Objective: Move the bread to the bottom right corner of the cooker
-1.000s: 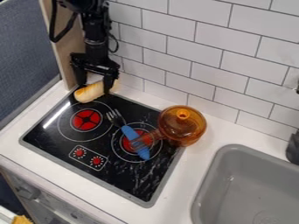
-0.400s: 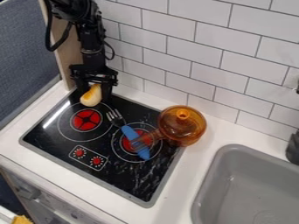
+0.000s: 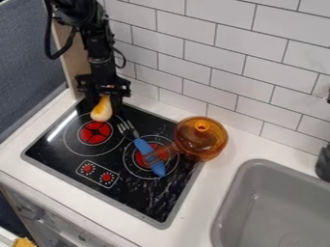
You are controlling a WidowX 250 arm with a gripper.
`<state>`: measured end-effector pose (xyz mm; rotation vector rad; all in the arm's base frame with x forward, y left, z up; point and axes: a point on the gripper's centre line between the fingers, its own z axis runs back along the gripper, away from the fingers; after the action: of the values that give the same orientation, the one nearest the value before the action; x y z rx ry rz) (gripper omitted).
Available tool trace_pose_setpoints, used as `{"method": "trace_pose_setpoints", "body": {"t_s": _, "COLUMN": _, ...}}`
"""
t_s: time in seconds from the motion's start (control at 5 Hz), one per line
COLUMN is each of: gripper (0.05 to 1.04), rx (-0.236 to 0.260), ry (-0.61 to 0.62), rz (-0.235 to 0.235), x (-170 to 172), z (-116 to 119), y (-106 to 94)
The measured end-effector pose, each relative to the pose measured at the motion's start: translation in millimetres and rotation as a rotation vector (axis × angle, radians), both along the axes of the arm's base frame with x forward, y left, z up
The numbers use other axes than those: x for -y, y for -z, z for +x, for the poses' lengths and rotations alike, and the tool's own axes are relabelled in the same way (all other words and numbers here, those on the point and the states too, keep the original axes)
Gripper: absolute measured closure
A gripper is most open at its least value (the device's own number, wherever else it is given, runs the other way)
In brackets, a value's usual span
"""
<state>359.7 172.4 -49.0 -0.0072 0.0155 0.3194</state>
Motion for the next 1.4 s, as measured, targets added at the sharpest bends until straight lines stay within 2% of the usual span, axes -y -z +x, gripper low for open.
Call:
{"method": "trace_pose_setpoints", "body": {"t_s": 0.2, "gripper": 0.436, "rx": 0.019, "ry": -0.027, "rz": 0.002, "x": 7, "z": -8, "y": -7.4}}
{"method": "trace_pose_setpoints", "body": {"t_s": 0.4, "gripper": 0.436, "rx": 0.115, "ry": -0.042, "rz": 0.018, "x": 16, "z": -9, "y": -43.8}}
{"method": "trace_pose_setpoints", "body": {"t_s": 0.6, "gripper": 0.436, "rx": 0.159, "ry": -0.005, "rz": 0.023, "x": 36, "z": -12, "y": -59.2}}
{"method": "trace_pose_setpoints", "body": {"t_s": 0.8, "gripper": 0.436, "rx": 0.198, "ry": 0.038, "rz": 0.027, "x": 75, "z": -17, "y": -75.6}}
{"method": "trace_pose_setpoints", "body": {"t_s": 1.0, "gripper": 0.436, "rx": 0.258, "ry": 0.080, "rz": 0.038, "x": 119, "z": -28, "y": -94.8}}
{"method": "trace_pose_setpoints", "body": {"t_s": 1.2, "gripper": 0.436, "rx": 0.287, "ry": 0.089, "rz": 0.022, "x": 148, "z": -49, "y": -104.7}}
{"method": "trace_pose_setpoints", "body": {"t_s": 1.4, "gripper": 0.436, "rx": 0.255, "ry": 0.066, "rz": 0.025, "x": 164, "z": -72, "y": -93.1}}
